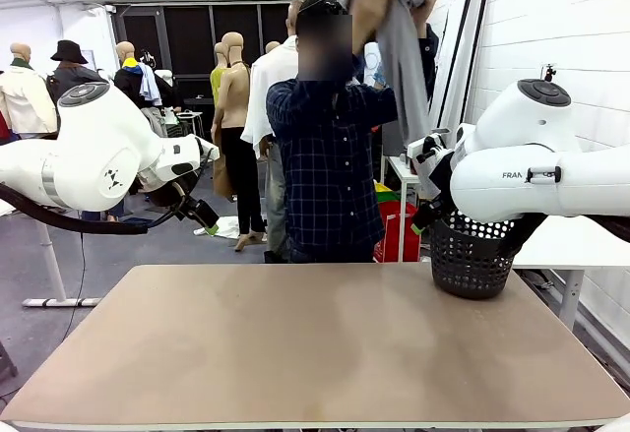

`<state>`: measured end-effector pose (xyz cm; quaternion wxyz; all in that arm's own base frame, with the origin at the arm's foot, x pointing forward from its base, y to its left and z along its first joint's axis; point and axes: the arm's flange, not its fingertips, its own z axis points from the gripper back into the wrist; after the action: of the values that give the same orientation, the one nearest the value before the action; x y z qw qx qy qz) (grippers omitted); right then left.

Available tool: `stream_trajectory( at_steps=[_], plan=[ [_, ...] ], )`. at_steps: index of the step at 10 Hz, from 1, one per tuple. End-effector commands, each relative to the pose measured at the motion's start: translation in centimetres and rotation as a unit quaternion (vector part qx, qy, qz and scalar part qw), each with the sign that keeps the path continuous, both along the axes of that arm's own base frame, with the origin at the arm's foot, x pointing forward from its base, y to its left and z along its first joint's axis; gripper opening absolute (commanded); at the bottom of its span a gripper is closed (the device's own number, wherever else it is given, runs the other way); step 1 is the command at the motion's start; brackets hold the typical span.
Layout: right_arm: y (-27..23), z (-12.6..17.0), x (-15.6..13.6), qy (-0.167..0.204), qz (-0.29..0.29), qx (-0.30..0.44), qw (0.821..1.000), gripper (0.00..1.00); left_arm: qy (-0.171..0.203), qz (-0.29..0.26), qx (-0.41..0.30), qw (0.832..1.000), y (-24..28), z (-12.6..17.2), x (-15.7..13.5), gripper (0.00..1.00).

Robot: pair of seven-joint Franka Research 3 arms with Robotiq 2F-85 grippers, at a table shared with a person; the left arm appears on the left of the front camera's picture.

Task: Fold the training pants.
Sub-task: Grab both ends of the Training pants handed by a person.

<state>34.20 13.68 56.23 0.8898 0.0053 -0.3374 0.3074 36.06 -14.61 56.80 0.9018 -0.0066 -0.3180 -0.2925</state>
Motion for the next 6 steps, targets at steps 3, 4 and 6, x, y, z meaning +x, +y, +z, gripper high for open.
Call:
stream_trajectory(
  at_steps=[3, 4, 6],
  plan=[
    [-0.03, 0.03, 0.01, 0.0, 0.0, 0.001, 1.0, 1.0, 0.0, -0.001, 0.0, 1.0, 0.04, 0.03, 0.0, 1.0],
    [-0.03, 0.03, 0.01, 0.0, 0.0, 0.001, 1.0, 1.0, 0.0, -0.001, 0.0, 1.0, 0.04, 0.03, 0.0, 1.0],
    [-0.03, 0.03, 0.01, 0.0, 0.0, 0.001, 1.0, 1.0, 0.0, -0.001, 0.0, 1.0, 0.04, 0.03, 0.0, 1.0]
  ],
)
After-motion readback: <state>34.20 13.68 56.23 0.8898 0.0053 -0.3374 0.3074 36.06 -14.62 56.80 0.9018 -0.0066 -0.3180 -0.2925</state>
